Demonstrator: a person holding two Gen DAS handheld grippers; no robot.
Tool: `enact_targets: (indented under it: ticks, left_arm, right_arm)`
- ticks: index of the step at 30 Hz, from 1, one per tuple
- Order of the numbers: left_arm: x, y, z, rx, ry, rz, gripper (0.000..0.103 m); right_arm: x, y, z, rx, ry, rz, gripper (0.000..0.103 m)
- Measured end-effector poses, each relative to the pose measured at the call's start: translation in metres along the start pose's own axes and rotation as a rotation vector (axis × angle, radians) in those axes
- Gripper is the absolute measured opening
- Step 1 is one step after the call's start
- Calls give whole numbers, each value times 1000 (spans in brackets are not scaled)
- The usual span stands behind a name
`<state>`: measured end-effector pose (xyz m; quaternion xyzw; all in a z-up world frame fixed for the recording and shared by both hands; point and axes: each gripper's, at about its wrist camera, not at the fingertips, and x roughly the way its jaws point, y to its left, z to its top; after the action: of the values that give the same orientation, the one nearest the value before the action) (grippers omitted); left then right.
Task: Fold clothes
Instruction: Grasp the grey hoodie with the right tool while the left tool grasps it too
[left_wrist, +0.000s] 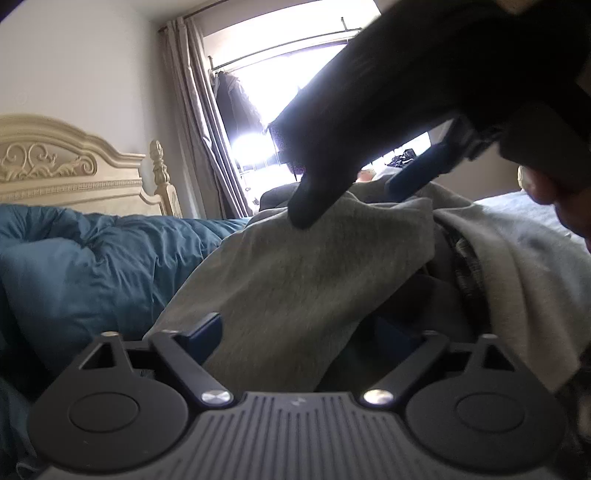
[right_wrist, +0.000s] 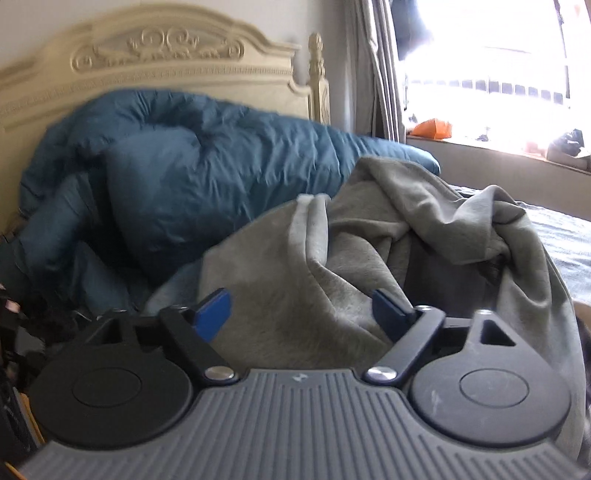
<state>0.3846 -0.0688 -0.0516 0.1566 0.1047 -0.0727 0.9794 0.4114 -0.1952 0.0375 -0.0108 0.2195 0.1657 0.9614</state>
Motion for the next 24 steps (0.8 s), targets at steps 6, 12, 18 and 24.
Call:
enact_targets:
  ticks: [6,12,18,24]
  left_arm:
    - [14,2,2,-35,12,-22,39]
    - [10,1,7,-39,4,-39,6]
    - [-18,12,13,-98,-39,-90,5]
    - [-72,15,11,-159,-74,-167,5]
  right_arm:
    - [28,-6,0,8,97,-59,31]
    - [20,-3,-4,11,108,-52,5]
    - [-19,-10,-3,125,49,42,4]
    - [-67,-7,-27,213,14,128,4]
